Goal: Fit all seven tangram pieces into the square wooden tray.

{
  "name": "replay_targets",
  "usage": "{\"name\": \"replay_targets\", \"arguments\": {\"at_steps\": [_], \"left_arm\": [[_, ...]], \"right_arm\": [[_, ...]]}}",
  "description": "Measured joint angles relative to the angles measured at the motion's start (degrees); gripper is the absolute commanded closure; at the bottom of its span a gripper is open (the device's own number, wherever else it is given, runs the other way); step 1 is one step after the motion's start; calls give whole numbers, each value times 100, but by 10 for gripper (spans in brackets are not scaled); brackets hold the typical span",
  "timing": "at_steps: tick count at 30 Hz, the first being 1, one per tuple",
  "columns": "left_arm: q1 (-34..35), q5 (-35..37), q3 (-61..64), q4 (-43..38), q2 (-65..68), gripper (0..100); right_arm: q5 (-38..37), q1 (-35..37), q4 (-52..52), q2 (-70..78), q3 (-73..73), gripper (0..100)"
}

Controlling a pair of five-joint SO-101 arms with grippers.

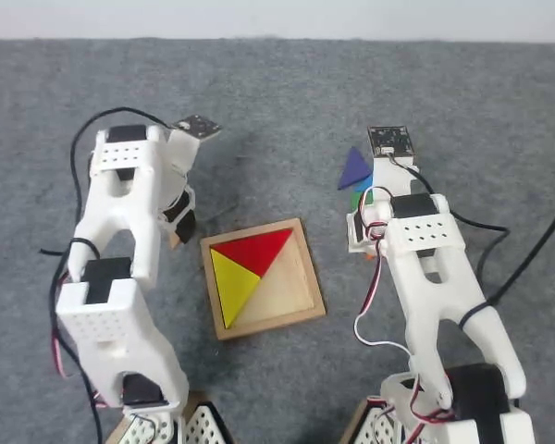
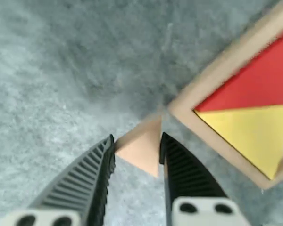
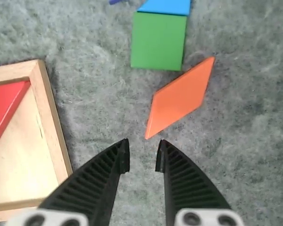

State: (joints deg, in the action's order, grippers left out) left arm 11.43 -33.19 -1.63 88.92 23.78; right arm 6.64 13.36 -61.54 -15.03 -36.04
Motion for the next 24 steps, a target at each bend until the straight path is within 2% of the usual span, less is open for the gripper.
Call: {"name": "replay_targets", "arguments": {"at_steps": [5,8,12,15,20,24], "left_arm": [[-97,-53,-9,220,-651,878],[-369,-53,457,264,-1424,878],[-1029,-53,1503,229,-2453,878],[-1670,-53,2365,-132,-2998,877],[-2567,-53,3525,-721,-3385,875],[-3086,-53,4158,-1055,-3437,874]], "right_arm": [[0,0,0,0,0,902],[0,0,0,0,0,902],[-9,-44,0,0,0,902],[-9,-255,0,-158,-9,902],[-9,-554,0,-598,-9,901],[-9,-519,0,-703,-114,901]]}}
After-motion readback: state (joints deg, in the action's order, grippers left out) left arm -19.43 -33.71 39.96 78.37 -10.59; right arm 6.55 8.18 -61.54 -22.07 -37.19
